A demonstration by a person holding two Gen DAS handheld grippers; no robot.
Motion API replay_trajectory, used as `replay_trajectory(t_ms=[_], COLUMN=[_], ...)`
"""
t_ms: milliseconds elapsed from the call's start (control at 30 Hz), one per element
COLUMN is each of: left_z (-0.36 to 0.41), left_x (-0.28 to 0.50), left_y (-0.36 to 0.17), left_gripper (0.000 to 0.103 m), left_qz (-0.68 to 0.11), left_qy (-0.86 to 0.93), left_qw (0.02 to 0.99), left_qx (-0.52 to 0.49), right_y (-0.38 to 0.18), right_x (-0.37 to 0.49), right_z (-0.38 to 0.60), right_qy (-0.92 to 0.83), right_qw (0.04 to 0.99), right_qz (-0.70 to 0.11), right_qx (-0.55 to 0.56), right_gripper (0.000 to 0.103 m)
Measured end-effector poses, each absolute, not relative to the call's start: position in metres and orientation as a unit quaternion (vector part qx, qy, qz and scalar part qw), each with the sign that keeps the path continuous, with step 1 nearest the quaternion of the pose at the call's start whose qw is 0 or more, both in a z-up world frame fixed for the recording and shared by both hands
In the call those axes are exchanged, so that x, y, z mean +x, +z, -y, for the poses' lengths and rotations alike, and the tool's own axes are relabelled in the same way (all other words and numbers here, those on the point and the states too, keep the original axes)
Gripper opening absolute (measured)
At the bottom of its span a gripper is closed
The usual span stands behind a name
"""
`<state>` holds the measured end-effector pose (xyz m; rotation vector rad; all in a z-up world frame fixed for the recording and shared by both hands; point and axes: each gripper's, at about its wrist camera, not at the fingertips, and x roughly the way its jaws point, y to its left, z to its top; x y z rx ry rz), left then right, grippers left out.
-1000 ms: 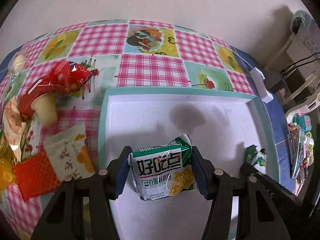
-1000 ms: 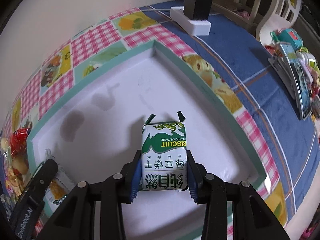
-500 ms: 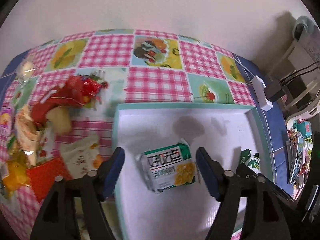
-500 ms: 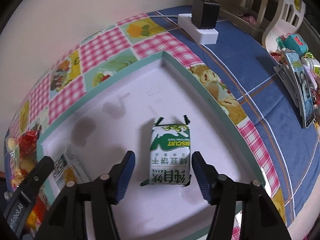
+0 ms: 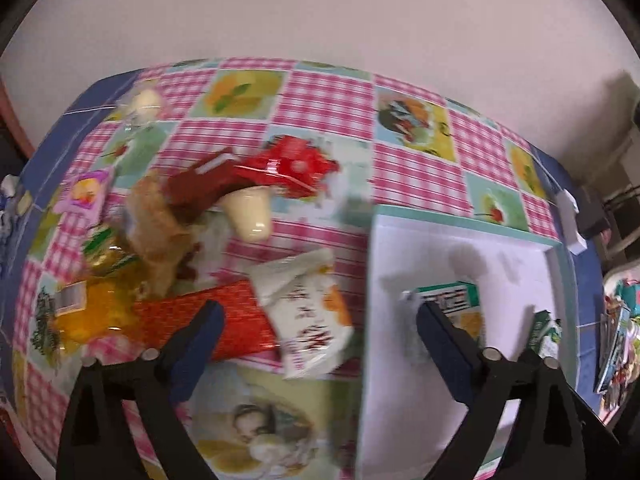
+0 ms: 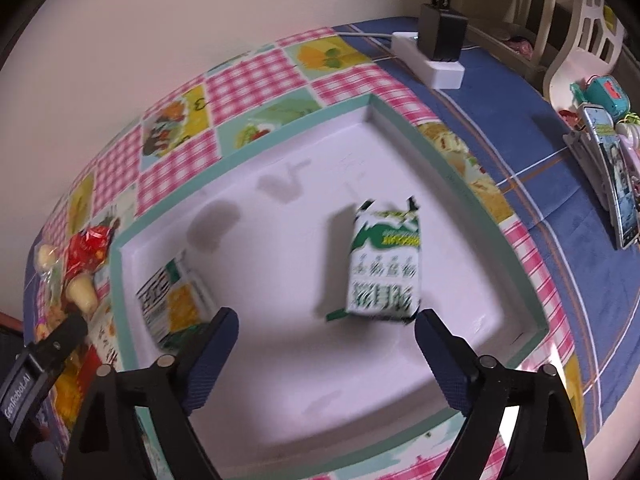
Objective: Organize snacks
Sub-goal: 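Carry both biscuit packs over the white tray and open both grippers, then return both grippers to the pile and approach the yellow bread bag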
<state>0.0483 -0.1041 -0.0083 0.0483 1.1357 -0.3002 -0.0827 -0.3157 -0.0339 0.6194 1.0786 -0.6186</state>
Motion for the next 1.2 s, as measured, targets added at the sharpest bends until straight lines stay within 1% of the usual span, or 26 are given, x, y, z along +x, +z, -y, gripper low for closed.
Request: replay_trajectory(t_ms=[67, 433, 667, 967, 1200], left_z=[0.093, 0.029, -0.015, -0.068, -0.103], left_x=[0.048, 0.047, 0.048, 0.063, 0.077], left_y=[-0.007, -0.003, 0.003, 0.008, 0.003], left_gripper=[0.102, 0.102, 0.102, 0.102, 0.102], left_qz=[-0.531, -0.544, -0.541, -0.538, -0.541], left_qy=[-0.135, -0.087, -0.049, -0.013, 0.019], left_qw=[0.836, 0.834, 0.839, 0.84, 0.835], left_qx=[0.019, -0.018, -0.027, -0.071, -0.103], right_y=[-0.032, -0.013, -0.002, 0.012, 0.009], right_x=[-0.083, -0.085, -0.076, -0.05, -0.022], right_z=[0.307, 0.277, 0.254, 0.213, 0.181], right_qy=[-0.276, -0.241, -0.214, -0.16, -0.124], right_qw=[0.774, 0.801, 0.823, 0.85, 0.854], right_qz=[-0.496, -0.466, -0.452, -0.441, -0.449], right_qx=[0.281, 0.288, 0.269, 0.24, 0.23], right_gripper=[0.103, 0.103, 0.103, 0.103, 0.103])
